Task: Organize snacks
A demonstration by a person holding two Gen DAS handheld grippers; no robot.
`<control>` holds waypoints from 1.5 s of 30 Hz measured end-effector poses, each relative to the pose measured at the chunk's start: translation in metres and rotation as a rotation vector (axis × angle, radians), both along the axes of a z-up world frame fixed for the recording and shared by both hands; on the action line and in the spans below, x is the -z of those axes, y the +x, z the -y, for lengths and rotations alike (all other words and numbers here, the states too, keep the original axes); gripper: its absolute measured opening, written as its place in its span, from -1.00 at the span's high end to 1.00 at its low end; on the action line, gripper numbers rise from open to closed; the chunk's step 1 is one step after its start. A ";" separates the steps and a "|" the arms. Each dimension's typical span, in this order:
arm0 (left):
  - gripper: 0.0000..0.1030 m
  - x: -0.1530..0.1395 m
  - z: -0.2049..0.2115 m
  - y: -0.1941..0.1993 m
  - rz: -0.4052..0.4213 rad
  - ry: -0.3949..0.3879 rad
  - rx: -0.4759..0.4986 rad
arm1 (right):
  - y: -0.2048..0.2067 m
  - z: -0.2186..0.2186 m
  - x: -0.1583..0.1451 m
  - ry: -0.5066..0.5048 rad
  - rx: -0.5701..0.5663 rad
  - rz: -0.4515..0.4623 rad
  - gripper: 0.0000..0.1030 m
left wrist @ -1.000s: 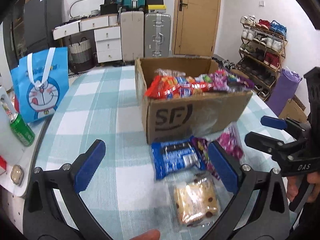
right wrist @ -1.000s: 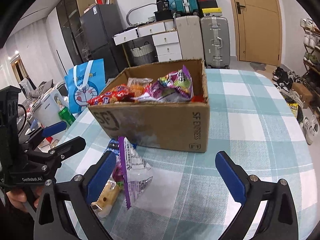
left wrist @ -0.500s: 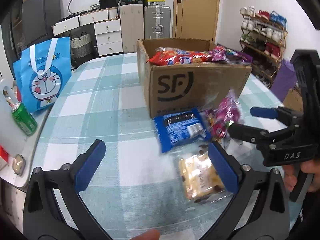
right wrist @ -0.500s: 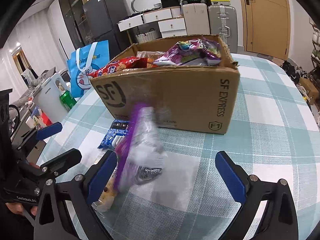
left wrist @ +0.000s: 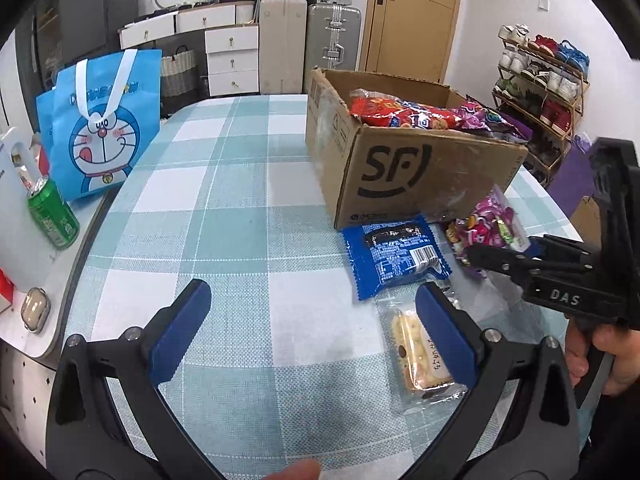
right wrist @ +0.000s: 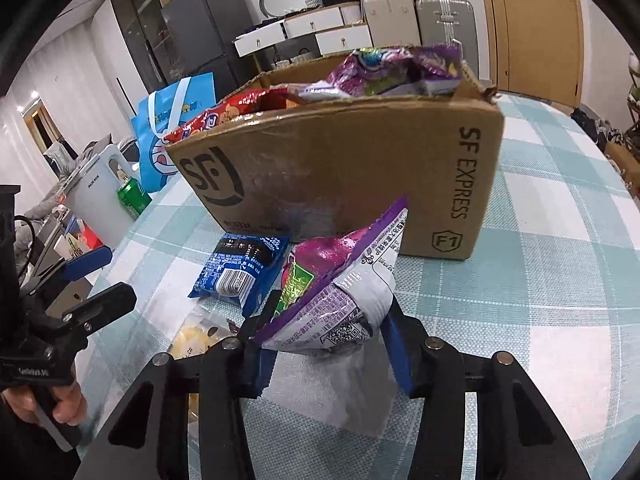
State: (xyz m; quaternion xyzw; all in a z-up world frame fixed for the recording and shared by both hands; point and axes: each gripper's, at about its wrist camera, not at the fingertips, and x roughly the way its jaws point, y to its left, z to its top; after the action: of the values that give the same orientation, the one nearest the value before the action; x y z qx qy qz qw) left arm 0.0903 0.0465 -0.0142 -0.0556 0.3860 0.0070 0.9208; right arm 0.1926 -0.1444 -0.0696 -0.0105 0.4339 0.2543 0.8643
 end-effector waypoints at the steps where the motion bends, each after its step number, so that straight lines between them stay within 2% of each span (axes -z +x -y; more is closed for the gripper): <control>1: -0.98 0.000 0.000 0.000 -0.003 -0.005 0.003 | -0.003 0.002 -0.003 0.002 0.000 0.012 0.09; 4: -0.98 0.000 0.002 0.000 -0.003 0.001 0.010 | -0.014 0.013 -0.012 0.025 0.002 0.052 0.09; 8: -0.98 0.002 0.011 -0.002 -0.010 -0.001 0.034 | -0.026 0.044 -0.028 0.106 0.060 0.075 0.09; 12: -0.98 0.007 0.025 -0.002 -0.026 0.030 0.052 | -0.037 0.066 -0.041 0.143 0.106 0.101 0.09; 19: -0.98 0.025 0.054 0.002 -0.080 0.059 0.097 | -0.052 0.070 -0.038 0.066 0.092 0.138 0.09; 28: -0.98 0.046 0.087 0.007 -0.117 0.126 0.151 | -0.054 0.076 -0.037 0.084 0.105 0.141 0.09; 31: -0.82 0.049 0.091 0.007 -0.124 0.146 0.165 | -0.053 0.078 -0.037 0.089 0.111 0.137 0.09; 32: -0.69 0.051 0.092 0.007 -0.131 0.137 0.177 | -0.053 0.078 -0.037 0.092 0.111 0.135 0.09; 33: -0.45 0.051 0.092 0.007 -0.133 0.124 0.188 | -0.053 0.079 -0.037 0.095 0.111 0.132 0.09; 35: -0.13 0.051 0.095 0.005 -0.125 0.095 0.222 | -0.053 0.079 -0.038 0.096 0.111 0.134 0.09; 38: -0.08 0.046 0.097 0.002 -0.095 0.118 0.216 | -0.053 0.079 -0.039 0.101 0.110 0.135 0.09; 41: -0.08 0.038 0.087 0.002 -0.067 0.074 0.204 | -0.054 0.079 -0.039 0.106 0.108 0.139 0.09; 45: -0.08 0.026 0.080 0.000 -0.025 0.077 0.180 | -0.056 0.077 -0.041 0.112 0.099 0.150 0.09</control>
State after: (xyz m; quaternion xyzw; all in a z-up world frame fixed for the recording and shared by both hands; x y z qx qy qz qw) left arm 0.0905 -0.0339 -0.0405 0.0146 0.4005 -0.0604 0.9142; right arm 0.1365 -0.2216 -0.0283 0.0404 0.3531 0.2336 0.9050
